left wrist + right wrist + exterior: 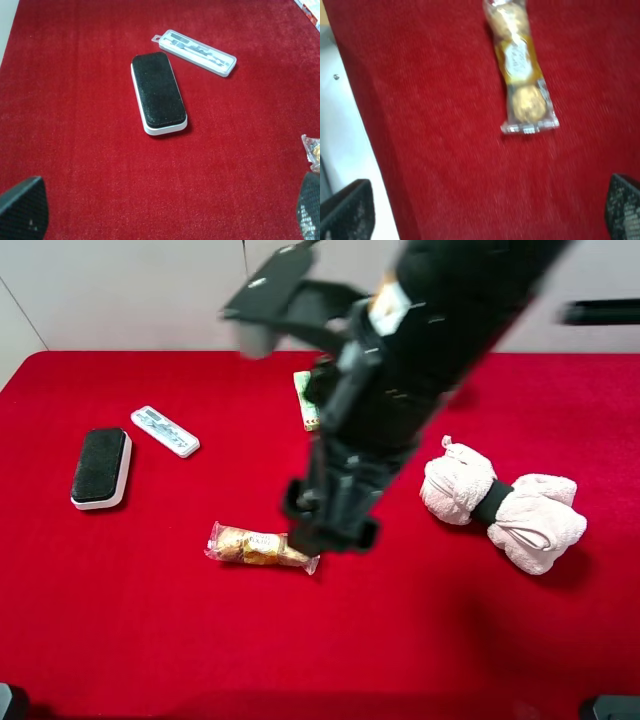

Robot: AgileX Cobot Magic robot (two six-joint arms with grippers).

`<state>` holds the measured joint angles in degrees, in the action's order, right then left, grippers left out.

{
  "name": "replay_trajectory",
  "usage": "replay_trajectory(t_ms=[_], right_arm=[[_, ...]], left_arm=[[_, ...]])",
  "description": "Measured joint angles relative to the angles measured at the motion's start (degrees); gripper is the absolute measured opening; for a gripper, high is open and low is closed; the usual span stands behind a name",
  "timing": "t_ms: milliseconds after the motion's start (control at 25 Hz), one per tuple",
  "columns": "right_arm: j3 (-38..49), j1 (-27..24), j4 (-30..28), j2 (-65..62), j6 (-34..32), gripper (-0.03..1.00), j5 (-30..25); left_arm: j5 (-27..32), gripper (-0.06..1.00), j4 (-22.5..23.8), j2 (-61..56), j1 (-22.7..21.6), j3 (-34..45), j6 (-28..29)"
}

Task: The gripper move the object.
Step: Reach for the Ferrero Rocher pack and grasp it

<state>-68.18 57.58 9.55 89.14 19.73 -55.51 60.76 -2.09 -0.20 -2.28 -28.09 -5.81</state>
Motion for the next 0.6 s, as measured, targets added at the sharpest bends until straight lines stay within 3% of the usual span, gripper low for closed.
replay_trajectory(t_ms=[360, 600], right_arm=[[-7.8, 3.8, -0.7, 13.3, -0.2, 0.69, -0.2], [-8.0, 3.8, -1.1, 18.1, -0.2, 0.69, 3.5]], left_arm=[[0.0, 0.99, 0.0, 0.0, 0.0, 0.0, 0.0], [0.0, 0.99, 0.0, 0.0, 0.0, 0.0, 0.0]])
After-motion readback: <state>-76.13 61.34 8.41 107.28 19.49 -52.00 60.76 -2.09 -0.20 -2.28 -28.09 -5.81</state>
